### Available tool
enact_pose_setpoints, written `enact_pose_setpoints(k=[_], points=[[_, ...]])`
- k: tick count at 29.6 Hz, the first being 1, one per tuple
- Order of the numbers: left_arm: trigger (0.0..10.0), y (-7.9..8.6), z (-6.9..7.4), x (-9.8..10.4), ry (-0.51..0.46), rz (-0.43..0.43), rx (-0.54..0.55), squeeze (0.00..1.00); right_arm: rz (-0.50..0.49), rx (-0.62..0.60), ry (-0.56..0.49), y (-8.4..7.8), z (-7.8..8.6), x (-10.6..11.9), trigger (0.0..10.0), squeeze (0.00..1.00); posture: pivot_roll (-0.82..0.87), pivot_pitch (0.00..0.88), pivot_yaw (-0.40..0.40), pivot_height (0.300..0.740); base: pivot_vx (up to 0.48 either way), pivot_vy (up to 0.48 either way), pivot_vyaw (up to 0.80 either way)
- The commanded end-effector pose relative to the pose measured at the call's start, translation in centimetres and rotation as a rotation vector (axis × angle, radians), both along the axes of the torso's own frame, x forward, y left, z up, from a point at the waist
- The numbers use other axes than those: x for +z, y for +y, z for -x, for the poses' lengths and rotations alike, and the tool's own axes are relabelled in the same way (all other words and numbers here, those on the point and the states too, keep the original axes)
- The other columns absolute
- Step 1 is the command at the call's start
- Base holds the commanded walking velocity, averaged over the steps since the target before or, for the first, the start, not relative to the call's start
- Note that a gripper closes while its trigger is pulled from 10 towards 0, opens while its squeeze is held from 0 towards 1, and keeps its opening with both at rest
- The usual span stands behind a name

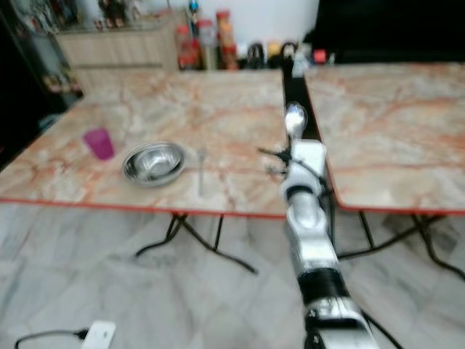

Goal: Setting the table

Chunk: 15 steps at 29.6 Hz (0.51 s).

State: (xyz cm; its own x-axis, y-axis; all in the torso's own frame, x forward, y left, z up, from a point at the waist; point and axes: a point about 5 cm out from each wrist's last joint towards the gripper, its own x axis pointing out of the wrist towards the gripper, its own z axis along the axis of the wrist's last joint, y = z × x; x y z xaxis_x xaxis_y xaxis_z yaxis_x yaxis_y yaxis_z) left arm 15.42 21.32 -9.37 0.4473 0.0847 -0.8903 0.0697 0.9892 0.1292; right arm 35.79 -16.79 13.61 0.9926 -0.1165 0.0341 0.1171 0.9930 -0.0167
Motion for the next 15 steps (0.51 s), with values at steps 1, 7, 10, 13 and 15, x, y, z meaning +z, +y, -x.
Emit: enact_pose_setpoints(k=[1, 7, 10, 13, 15], points=[[10.0, 0.81, -0.47, 0.35, -0.017, -0.021, 0.012, 0.0, -0.004, 0.022, -0.021, 0.83, -0.29, 0.68, 10.0, 0.0, 0.05, 0.0, 0.034, 0.728, 0.0, 0.48, 0.0], [10.0, 0.91, -0.44, 0.36, -0.017, -0.036, 0.01, 0.0, -0.004, 0.024, -0.017, 0.85, -0.22, 0.49, 10.0, 0.0, 0.05, 0.0, 0.037, 0.728, 0.0, 0.455, 0.0], [10.0, 0.93, -0.46, 0.37, -0.021, -0.045, 0.005, 0.0, -0.005, 0.026, -0.017, 0.85, -0.2, 0.44, 10.0, 0.0, 0.05, 0.0, 0.037, 0.728, 0.0, 0.0, 0.0], [10.0, 0.92, -0.5, 0.41, -0.039, -0.04, 0.022, 0.0, -0.005, 0.027, -0.015, 0.85, -0.2, 0.41, 10.0, 0.0, 0.06, 0.0, 0.037, 0.728, 0.0, 0.0, 0.0], [10.0, 0.9, -0.49, 0.41, -0.044, -0.034, 0.029, 0.0, -0.007, 0.027, -0.015, 0.89, -0.2, 0.4, 10.0, 0.0, 0.06, 0.0, 0.037, 0.728, 0.0, 0.0, 0.0]])
